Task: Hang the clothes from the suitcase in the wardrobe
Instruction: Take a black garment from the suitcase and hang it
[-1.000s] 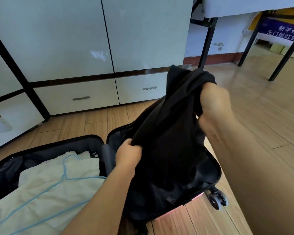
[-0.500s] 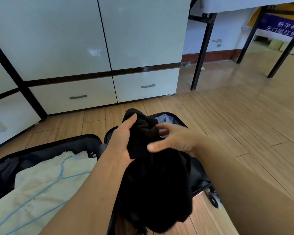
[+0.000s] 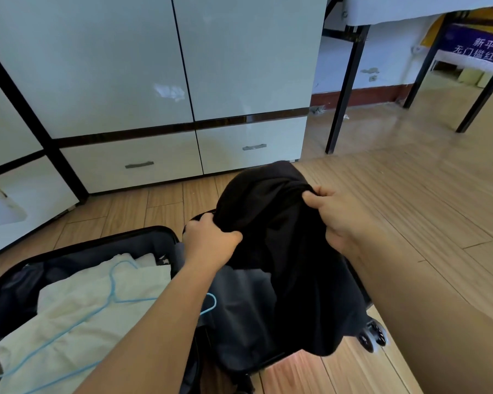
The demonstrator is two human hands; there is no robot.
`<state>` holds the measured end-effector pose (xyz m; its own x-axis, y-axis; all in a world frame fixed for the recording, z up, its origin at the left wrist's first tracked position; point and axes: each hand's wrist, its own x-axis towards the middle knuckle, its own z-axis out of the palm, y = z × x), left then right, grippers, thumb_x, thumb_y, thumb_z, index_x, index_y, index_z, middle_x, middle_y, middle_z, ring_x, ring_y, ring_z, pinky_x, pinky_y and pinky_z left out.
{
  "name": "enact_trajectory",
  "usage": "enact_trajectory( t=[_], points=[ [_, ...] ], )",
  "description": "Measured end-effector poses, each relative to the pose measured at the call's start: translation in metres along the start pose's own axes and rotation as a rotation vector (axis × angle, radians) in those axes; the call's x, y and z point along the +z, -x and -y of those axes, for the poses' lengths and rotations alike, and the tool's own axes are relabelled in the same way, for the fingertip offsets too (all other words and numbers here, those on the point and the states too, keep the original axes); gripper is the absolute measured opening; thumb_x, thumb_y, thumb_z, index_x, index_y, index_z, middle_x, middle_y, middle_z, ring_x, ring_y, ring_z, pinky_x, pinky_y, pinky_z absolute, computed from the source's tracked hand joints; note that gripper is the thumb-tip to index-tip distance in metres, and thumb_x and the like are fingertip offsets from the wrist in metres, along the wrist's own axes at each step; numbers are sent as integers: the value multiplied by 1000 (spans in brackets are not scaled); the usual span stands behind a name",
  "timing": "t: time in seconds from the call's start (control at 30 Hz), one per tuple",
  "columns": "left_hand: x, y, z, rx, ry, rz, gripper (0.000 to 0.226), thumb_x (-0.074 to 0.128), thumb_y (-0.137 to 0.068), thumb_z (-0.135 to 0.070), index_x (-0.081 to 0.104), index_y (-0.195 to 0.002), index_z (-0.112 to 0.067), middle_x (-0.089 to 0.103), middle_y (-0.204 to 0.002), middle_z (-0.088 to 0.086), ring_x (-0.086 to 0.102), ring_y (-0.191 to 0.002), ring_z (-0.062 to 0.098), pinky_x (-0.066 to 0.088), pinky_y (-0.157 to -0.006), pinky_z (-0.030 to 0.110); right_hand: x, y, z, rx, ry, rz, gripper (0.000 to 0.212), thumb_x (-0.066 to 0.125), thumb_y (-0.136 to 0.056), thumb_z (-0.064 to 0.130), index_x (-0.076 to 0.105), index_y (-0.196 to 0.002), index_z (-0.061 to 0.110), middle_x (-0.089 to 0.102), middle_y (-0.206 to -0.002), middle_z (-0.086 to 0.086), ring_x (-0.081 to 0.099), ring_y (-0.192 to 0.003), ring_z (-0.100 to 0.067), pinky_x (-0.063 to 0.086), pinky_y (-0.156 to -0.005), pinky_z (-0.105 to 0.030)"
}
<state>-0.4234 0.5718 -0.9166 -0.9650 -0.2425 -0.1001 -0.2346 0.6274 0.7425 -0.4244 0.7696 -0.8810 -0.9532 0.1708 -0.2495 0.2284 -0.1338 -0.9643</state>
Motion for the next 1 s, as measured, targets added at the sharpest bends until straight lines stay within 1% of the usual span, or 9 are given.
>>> enact_trajectory(
  t=[0.13, 0.27, 0.37, 0.47, 0.53, 0.63, 0.73, 0.87, 1.0],
  points=[
    [0, 7, -1, -491, 703, 391, 80, 84, -57, -44, 50, -126, -23, 59, -119, 8, 58, -108, 35, 51, -81, 58, -2, 12, 21, -53, -238, 117, 20, 51, -95, 6, 67, -83, 11, 72, -83, -1, 67, -83, -15, 51, -79, -27],
    [-3, 10, -12, -382, 1172, 485, 35, 65, -87, -21, 59, -121, -17, 67, -119, 12, 61, -113, 36, 51, -84, 48, -2, 13, 25, 45, -398, 79, 21, 50, -77, 13, 67, -64, 13, 68, -78, -2, 63, -75, -19, 49, -78, -30],
    [-16, 6, -20, -297, 1400, 426, 29, 49, -95, -14, 60, -122, -11, 68, -120, 11, 63, -111, 30, 47, -98, 48, -6, 8, 12, -9, -59, -156, 22, 50, -81, 13, 51, -60, 16, 52, -63, 2, 48, -62, -15, 38, -61, -28],
    [-28, 8, -31, -263, 1348, 456, 28, 49, -96, -23, 66, -113, -10, 71, -112, 10, 66, -105, 27, 50, -94, 42, -18, -3, -11, -106, 433, -298, 19, 52, -86, 14, 51, -68, 18, 54, -65, 1, 48, -59, -14, 38, -52, -28],
    [-31, 12, -36, -255, 1267, 485, 33, 49, -96, -32, 69, -111, -11, 72, -111, 9, 66, -105, 26, 50, -92, 39, -21, -5, -19, -100, 568, -285, 17, 60, -86, 28, 57, -73, 18, 63, -76, -2, 59, -73, -19, 51, -68, -39],
    [-28, 17, -36, -267, 1126, 552, 40, 51, -95, -40, 69, -115, -10, 71, -112, 9, 68, -105, 25, 50, -92, 38, -12, 4, -15, 5, 432, 182, 49, 71, -68, 65, 68, -87, 19, 72, -90, 2, 67, -89, -16, 53, -84, -35],
    [-27, 22, -37, -220, 1050, 627, 43, 65, -84, -36, 67, -115, -7, 71, -111, 11, 69, -101, 25, 52, -87, 37, 5, 15, -8, 124, 374, 504, 68, 87, -58, 48, 63, -116, 23, 70, -112, 3, 66, -104, -14, 51, -94, -32],
    [-30, 16, -36, -176, 858, 513, 56, 82, -61, -16, 66, -114, -9, 72, -109, 10, 69, -100, 27, 54, -84, 37, 9, 7, -6, -75, 399, 203, 43, 81, -68, 10, 67, -108, 17, 73, -100, -3, 69, -95, -22, 55, -89, -41],
    [-24, 9, -30, -411, 1046, 327, 27, 70, -84, -15, 63, -110, -8, 69, -107, 11, 65, -98, 29, 53, -81, 41, 8, 7, 3, -307, 135, 77, 37, 65, -78, -3, 65, -105, 22, 69, -104, -1, 67, -96, -15, 54, -79, -26]
  ],
)
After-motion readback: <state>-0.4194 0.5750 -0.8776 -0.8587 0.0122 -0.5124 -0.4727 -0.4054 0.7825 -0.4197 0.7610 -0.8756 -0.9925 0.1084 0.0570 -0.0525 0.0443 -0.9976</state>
